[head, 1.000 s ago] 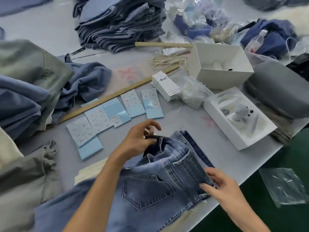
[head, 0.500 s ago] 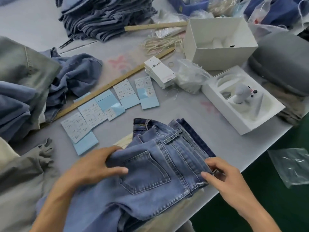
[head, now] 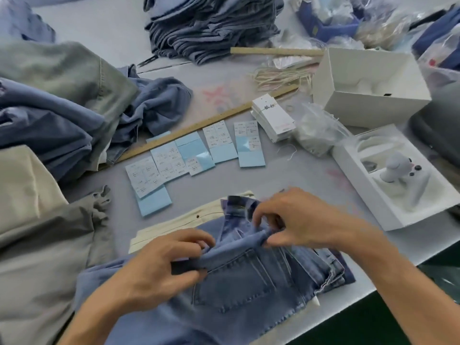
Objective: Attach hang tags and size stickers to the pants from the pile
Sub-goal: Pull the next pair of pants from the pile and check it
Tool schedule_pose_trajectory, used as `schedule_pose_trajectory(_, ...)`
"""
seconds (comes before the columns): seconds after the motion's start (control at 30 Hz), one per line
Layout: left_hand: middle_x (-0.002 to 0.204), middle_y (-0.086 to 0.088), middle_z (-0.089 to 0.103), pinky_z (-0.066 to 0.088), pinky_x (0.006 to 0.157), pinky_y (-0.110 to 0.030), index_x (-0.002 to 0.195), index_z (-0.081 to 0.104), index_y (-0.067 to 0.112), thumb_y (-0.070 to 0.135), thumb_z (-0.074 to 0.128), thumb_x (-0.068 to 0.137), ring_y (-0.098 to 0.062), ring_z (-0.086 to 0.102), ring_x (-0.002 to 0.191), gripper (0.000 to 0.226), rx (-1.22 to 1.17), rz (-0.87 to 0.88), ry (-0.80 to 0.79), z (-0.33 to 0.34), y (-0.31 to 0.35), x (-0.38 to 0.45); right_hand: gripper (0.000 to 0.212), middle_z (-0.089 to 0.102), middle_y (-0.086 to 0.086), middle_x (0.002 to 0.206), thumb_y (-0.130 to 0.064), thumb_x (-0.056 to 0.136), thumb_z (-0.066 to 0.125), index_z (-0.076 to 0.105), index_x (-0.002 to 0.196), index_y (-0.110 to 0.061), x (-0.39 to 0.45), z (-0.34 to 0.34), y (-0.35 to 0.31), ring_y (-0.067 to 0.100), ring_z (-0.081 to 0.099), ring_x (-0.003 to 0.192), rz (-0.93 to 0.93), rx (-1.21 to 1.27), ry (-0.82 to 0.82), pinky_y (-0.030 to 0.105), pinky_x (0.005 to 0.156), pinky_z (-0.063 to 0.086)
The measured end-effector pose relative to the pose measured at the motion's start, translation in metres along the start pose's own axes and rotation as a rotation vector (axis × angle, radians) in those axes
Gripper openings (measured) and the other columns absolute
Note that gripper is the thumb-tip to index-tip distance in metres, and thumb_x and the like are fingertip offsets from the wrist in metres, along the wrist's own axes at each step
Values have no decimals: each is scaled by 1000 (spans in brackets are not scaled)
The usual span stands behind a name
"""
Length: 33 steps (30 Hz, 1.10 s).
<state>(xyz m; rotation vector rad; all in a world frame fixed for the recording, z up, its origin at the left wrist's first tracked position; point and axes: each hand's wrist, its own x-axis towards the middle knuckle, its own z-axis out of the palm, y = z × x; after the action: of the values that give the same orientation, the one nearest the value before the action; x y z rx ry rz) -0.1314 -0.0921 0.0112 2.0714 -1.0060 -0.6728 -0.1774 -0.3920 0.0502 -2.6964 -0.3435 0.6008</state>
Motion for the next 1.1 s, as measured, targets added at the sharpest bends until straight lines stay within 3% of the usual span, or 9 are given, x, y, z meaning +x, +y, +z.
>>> schedule_pose_trajectory(0.07, 101, 13, 72, 52, 72, -29, 81, 67, 41, 26, 68, 81, -6, 68, 89, 15, -114, 9, 10, -10, 7, -9, 32, 60, -6, 72, -63, 81, 68, 70, 91, -33, -8, -15, -6, 9, 55, 65, -81, 156, -46, 23, 57, 40)
schedule_pose_trajectory(0.13, 80, 11, 70, 48, 65, -23, 85, 74, 33, 30, 69, 79, -3, 64, 76, 8, -261, -19, 61, -20, 7, -18, 40, 60, -5, 84, -65, 84, 68, 67, 75, -26, -15, -26, -9, 13, 59, 76, -187, 334, -140, 22, 60, 42)
schedule_pose_trajectory(0.3, 63, -12, 43, 27, 61, -35, 68, 58, 1, 45, 71, 74, -13, 42, 66, 47, -485, -113, 229, -16, -16, -9, 37, 68, 6, 106, -10, 84, 79, 61, 116, -12, -12, -44, 20, 27, 68, 97, -80, 753, -325, 47, 83, 59)
schedule_pose_trajectory(0.47, 72, -12, 60, 34, 62, -32, 91, 69, 12, 48, 75, 85, -13, 49, 70, 37, -501, -120, -3, -18, -38, 3, 79, 63, 12, 112, -17, 88, 81, 37, 153, -20, -22, -33, 32, 36, 63, 102, -214, 940, -333, 35, 85, 56)
schedule_pose_trajectory(0.63, 76, 12, 69, 49, 68, -32, 93, 64, 41, 45, 68, 92, -2, 57, 67, 6, -64, -323, 182, 18, -75, 28, 41, 66, -14, 127, -49, 85, 73, 59, 122, -40, -10, 30, 47, 10, 61, 119, 286, 747, -79, 26, 99, 50)
schedule_pose_trajectory(0.73, 78, 16, 63, 51, 77, -35, 86, 56, 34, 51, 66, 92, -4, 57, 75, 21, 25, -369, 100, 40, -82, 39, 45, 64, -14, 133, -38, 87, 76, 61, 129, -33, -18, 55, 58, 11, 56, 129, 433, 920, -101, 24, 104, 48)
schedule_pose_trajectory(0.87, 66, 15, 44, 31, 58, -20, 75, 47, 28, 66, 71, 76, -4, 39, 63, 45, -111, -198, 73, 26, -71, 32, 39, 74, 3, 120, -34, 85, 82, 71, 122, -27, -56, 57, 66, 21, 69, 114, 284, 1087, -12, 29, 93, 56)
schedule_pose_trajectory(1.0, 67, 16, 48, 33, 56, -15, 76, 52, 36, 44, 72, 78, 1, 44, 61, 22, -34, -61, -229, 16, -45, 14, 39, 71, 9, 120, -31, 84, 84, 70, 119, -19, -93, 52, 55, 26, 66, 116, 218, 1165, -131, 29, 96, 53)
schedule_pose_trajectory(1.1, 88, 30, 68, 49, 72, -11, 101, 60, 62, 62, 61, 86, 6, 64, 78, 15, -152, -109, -473, 17, -31, 6, 18, 69, -1, 104, -30, 91, 78, 75, 109, -24, -103, 43, 40, 19, 65, 98, 100, 908, -154, 29, 87, 49)
